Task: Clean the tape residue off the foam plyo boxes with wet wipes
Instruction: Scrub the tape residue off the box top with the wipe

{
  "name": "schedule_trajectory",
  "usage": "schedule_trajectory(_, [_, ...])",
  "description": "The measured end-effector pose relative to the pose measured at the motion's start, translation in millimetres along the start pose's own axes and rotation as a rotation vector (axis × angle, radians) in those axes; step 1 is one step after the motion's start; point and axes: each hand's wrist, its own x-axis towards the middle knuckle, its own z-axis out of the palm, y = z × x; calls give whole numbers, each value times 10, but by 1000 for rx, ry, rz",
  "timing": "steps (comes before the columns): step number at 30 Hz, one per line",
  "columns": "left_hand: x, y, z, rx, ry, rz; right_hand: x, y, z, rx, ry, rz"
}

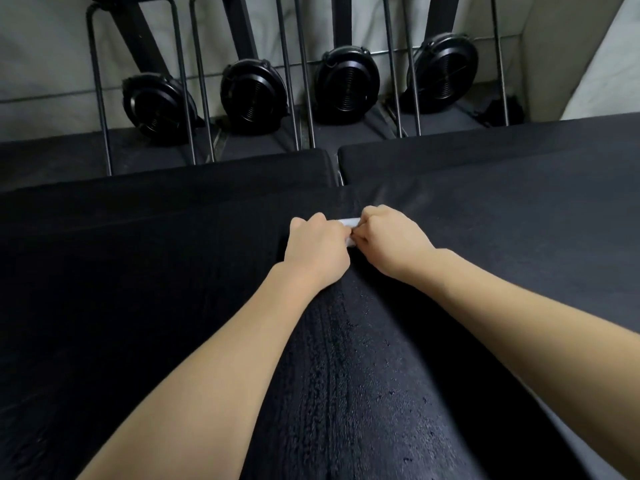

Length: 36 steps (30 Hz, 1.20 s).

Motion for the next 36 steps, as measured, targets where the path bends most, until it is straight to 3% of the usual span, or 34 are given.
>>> schedule_trajectory(7, [-706, 259, -7, -31, 16, 28, -831, -206, -245, -25, -77, -93])
schedule_trajectory(11, [-1016, 393, -20, -16, 51, 39, -1154, -205, -170, 1, -3, -117])
schedule_trajectory(18, [-936, 361, -32, -39, 46, 28, -1095, -172, -62, -10, 148, -156])
schedule_trajectory(25, [-687, 341, -126, -50, -21, -32, -770, -200, -83, 26, 86, -104])
schedule_trajectory(36, [-1696, 673, -217, 59, -26, 30, -1838, -360, -227, 69, 146, -244])
